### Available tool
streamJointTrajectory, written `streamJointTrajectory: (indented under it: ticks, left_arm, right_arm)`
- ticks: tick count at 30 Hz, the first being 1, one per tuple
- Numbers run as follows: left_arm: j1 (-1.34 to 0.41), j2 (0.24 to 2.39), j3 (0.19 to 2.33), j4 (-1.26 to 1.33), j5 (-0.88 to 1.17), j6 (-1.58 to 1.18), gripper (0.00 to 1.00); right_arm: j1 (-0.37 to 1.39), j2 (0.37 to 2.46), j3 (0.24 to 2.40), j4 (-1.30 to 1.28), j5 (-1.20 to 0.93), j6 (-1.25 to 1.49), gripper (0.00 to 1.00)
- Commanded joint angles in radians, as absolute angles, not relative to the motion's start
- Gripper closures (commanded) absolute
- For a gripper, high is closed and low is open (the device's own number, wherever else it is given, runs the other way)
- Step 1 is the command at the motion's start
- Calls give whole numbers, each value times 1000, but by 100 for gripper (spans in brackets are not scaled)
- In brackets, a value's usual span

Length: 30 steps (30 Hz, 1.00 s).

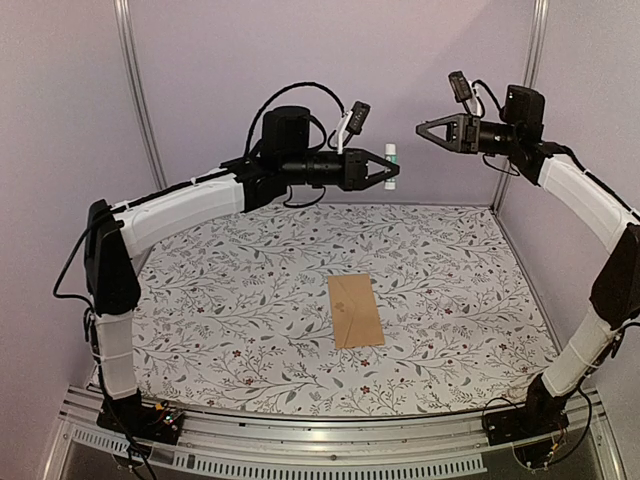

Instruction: Place the letter into the envelope and seal it

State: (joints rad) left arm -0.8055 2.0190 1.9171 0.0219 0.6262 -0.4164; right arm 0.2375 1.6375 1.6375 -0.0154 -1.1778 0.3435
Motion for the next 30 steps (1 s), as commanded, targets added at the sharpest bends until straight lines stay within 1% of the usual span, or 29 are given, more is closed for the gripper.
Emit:
streamJointTrajectory:
  ticks: [1, 5, 10, 14, 19, 28, 30]
  left_arm:
    - [-793, 1934, 1886, 143, 603, -418, 100]
    - [-794, 1930, 1893, 199, 619, -435, 100]
    - [-796, 1952, 1910, 233, 660, -451, 100]
    - [-797, 1962, 1922, 229, 674, -455, 100]
    - [-797, 1964, 1922, 227, 681, -458, 100]
    - [-797, 1970, 1926, 222, 688, -472, 100]
    - [-796, 1972, 1928, 221, 690, -473, 100]
  right_arm:
    - [211, 1601, 1627, -267, -1194, 187, 56]
    - [232, 1603, 1595, -367, -1258, 62, 59]
    - [303, 1608, 1586, -366, -1343, -15, 55]
    - [359, 1618, 1591, -323, -1376, 1, 51]
    - [393, 1630, 1606, -284, -1383, 59, 50]
    - [397, 1645, 1609, -220, -1351, 127, 59]
    - [397, 1649, 1610, -209, -1348, 138, 63]
